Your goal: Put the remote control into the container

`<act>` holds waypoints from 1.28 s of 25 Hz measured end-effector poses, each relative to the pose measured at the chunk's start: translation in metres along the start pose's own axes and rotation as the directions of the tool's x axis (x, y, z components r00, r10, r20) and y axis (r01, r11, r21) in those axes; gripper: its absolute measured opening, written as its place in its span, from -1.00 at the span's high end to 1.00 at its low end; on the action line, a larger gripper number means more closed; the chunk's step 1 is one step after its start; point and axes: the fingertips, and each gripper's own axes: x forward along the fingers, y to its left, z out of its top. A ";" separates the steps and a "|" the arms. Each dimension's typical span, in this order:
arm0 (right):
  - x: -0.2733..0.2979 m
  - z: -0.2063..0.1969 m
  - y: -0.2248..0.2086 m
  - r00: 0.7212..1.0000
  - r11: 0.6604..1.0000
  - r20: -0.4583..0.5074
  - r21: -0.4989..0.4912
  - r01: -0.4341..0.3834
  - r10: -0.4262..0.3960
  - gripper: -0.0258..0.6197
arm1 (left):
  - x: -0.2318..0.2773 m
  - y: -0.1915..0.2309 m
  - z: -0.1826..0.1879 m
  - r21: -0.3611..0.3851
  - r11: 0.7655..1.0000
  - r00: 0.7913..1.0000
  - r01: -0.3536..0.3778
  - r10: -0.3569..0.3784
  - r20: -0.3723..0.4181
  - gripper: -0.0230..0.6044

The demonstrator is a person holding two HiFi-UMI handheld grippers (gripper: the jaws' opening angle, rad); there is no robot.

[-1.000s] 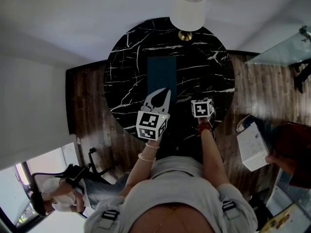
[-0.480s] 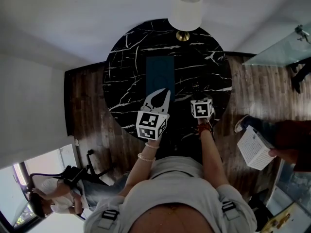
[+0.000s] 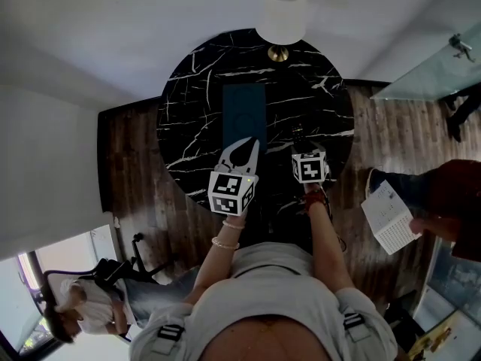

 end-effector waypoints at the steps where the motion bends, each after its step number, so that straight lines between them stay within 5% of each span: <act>1: -0.002 0.000 0.002 1.000 1.000 0.006 0.001 -0.005 0.005 0.24 | -0.002 0.000 -0.001 -0.001 1.000 1.000 -0.003 0.003 0.000 0.90; 17: -0.033 -0.002 0.040 0.992 0.993 0.050 0.012 -0.115 0.115 0.24 | -0.022 0.005 -0.011 -0.005 0.998 0.998 -0.063 0.063 0.000 0.90; 32: -0.053 0.005 0.114 0.954 0.956 0.070 -0.050 -0.289 0.292 0.24 | -0.052 0.024 -0.019 -0.034 0.988 0.989 -0.148 0.149 0.017 0.90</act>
